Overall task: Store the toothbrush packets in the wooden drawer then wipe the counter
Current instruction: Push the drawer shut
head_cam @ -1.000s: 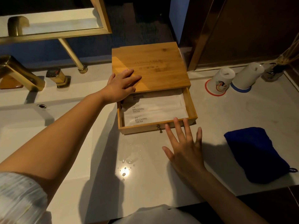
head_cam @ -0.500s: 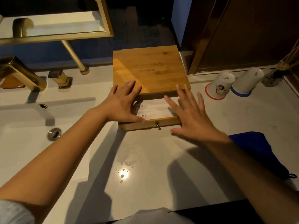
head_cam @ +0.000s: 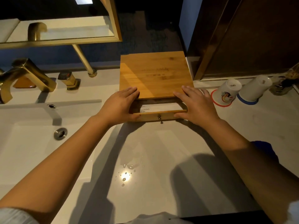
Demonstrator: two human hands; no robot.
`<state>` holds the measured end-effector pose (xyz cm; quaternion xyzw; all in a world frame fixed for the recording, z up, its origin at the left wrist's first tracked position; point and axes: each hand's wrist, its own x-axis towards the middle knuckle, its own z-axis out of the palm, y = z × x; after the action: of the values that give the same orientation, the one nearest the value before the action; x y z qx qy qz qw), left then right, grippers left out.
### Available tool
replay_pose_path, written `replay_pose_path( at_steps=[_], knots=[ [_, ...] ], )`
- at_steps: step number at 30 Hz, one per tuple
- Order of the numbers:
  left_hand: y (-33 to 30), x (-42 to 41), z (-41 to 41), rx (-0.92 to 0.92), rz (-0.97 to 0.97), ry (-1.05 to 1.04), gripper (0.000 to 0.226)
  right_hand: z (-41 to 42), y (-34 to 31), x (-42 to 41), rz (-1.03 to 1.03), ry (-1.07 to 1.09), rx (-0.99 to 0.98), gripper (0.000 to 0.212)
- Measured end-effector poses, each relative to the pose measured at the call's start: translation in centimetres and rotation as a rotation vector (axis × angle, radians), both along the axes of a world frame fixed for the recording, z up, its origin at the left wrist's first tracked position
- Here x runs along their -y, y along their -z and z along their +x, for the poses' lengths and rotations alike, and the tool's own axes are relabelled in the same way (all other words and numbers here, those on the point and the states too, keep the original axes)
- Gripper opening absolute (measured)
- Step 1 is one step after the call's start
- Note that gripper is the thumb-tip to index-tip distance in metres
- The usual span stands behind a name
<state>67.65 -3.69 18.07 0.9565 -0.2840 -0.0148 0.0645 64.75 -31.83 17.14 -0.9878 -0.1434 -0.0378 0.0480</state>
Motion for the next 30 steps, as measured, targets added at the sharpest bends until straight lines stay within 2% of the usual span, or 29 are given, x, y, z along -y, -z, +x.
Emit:
replay_pose_path(
  at_steps=[2, 4, 8, 12, 18, 24, 30],
  knots=[
    [-0.2, 0.3, 0.2, 0.086, -0.063, -0.032, 0.067, 0.5, -0.1, -0.6, 0.056, 0.03, 0.097, 0.061],
    [-0.2, 0.3, 0.2, 0.12, -0.134, -0.039, 0.058, 1.0, -0.3, -0.9, 0.128, 0.045, 0.11, 0.053],
    [0.8, -1.5, 0.1, 0.066, -0.171, -0.092, 0.081, 1.6, -0.3, 0.7, 0.163, -0.012, -0.007, 0.07],
    [1.4, -2.4, 0.2, -0.034, -0.184, -0.099, 0.074, 2.1, -0.3, 1.8, 0.115, -0.059, -0.163, 0.065],
    [1.4, -2.2, 0.5, 0.086, -0.138, -0.096, 0.06, 2.4, -0.1, 1.6, 0.064, -0.08, -0.012, 0.052],
    [1.8, -1.2, 0.2, 0.165, -0.239, -0.196, 0.05, 2.0, 0.6, 0.7, 0.136, 0.006, 0.217, 0.04],
    [2.1, -1.3, 0.1, 0.162, -0.233, -0.216, 0.049, 1.6, 1.0, 0.3, 0.109, 0.032, 0.226, 0.04]
  ],
)
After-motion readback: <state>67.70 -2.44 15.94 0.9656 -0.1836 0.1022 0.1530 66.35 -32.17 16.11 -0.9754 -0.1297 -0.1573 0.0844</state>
